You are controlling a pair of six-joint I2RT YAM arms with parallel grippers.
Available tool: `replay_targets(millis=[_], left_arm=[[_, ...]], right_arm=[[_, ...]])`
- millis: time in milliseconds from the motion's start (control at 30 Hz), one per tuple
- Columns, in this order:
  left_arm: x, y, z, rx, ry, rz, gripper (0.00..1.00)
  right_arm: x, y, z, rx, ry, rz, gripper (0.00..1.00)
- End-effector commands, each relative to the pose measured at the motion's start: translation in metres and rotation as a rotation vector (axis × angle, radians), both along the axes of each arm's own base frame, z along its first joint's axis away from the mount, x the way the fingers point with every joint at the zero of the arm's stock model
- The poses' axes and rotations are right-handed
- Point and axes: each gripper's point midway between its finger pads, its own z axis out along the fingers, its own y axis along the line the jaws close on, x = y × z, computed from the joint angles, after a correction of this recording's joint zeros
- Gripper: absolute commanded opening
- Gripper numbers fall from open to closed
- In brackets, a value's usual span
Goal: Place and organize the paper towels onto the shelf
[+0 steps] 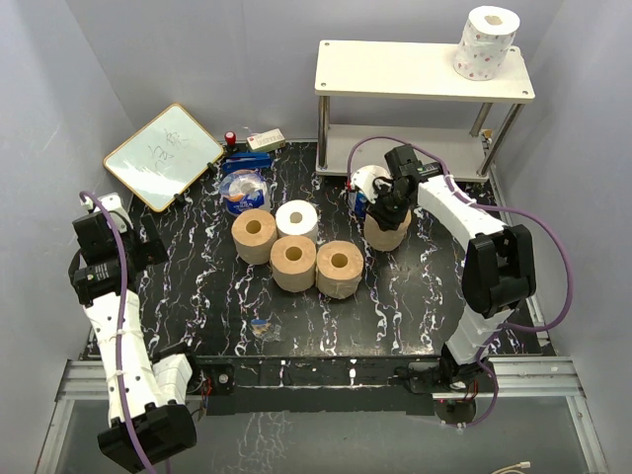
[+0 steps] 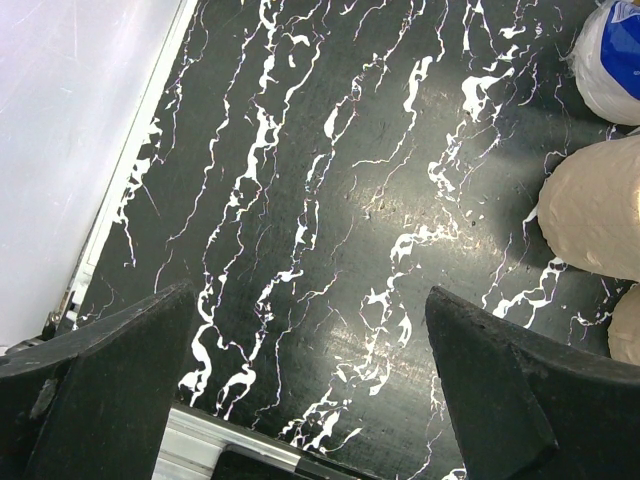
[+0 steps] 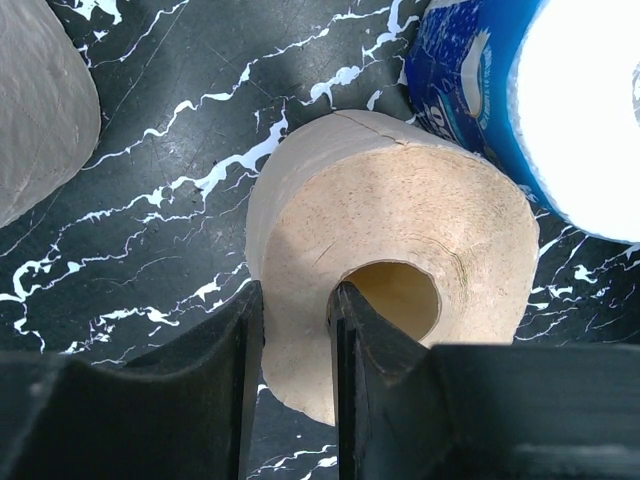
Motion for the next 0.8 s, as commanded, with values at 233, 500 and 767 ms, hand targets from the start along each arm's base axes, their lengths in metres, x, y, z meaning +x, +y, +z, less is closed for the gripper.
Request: replay_targets(millis=[233,500,767], left_arm=[[-0.001,0.0,0.009,0.016,-0.032,-0.003,0.98],[0.0,-0.002,0.009,0.011,-0.033,-0.015,0.98],[-0.001,-0.001,0.011,0.016,-0.04,-0.012,0.98]], right_arm=[[0.036,-0.079,0.089,0.011,-0.214,-0.286,0.0],[0.073,-0.185,0.126,0.002,-0.411,-0.43,0.0],[0.099,-0.183,0.143,0.011,-0.535,-0.213,0.0]])
